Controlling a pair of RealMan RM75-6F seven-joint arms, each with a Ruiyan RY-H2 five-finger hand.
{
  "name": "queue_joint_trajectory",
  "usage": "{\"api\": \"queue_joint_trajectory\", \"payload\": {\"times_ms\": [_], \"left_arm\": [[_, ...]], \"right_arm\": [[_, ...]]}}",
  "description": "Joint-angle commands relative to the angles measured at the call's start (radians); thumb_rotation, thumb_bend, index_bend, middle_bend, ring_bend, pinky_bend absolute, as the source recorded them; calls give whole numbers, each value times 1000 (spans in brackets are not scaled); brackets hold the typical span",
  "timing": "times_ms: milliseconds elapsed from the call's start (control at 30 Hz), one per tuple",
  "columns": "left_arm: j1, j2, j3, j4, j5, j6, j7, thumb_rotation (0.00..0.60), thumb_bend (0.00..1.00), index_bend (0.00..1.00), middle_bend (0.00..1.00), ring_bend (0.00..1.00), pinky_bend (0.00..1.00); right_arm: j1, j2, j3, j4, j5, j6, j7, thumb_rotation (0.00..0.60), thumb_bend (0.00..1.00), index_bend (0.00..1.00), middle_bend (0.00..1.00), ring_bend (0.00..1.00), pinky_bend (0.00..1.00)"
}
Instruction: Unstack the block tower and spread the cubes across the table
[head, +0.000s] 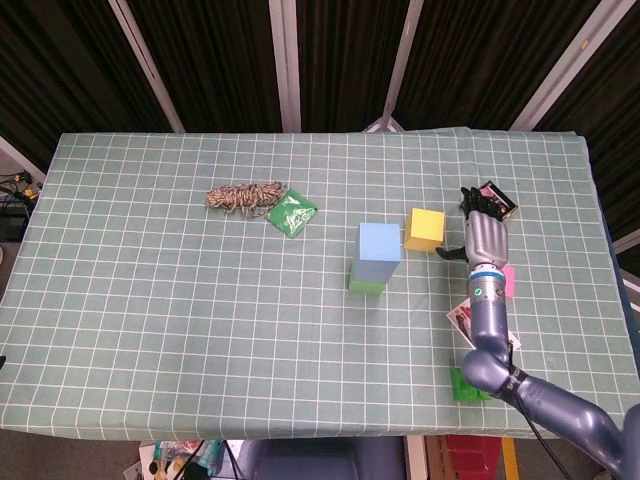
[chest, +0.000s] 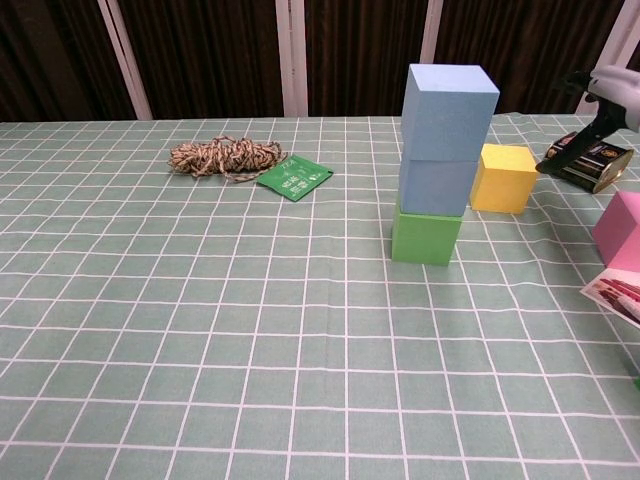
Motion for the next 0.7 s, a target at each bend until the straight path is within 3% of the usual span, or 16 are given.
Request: {"api": "queue_joint_trajectory", "payload": {"times_ms": [33, 167, 333, 533, 700], "left_arm": [[1, 3, -4, 0, -9, -1, -12, 600, 194, 167, 0, 0, 80], [6, 12, -9, 2, -16, 4, -35, 600, 194, 167, 0, 0, 80], [10, 17, -6, 4, -10, 6, -45, 600, 194, 167, 0, 0, 80], [12, 20, -7, 5, -10, 10, -57, 600, 194, 167, 0, 0, 80], [13, 21, -14, 6, -22, 12, -62, 600, 194, 167, 0, 0, 80]], "right_arm": [[-106, 217, -33, -242, -18, -168, 104, 600, 154, 0, 0, 0, 0], [-155, 364, -61, -375, -91, -325, 206, 600, 154, 0, 0, 0, 0], [-185, 430, -52, -458, -196, -410, 338, 600, 154, 0, 0, 0, 0], [-191, 421, -37, -471, -303, -404, 444, 600, 154, 0, 0, 0, 0], [-171, 372, -39, -461, -319, -331, 475, 600, 154, 0, 0, 0, 0]]}}
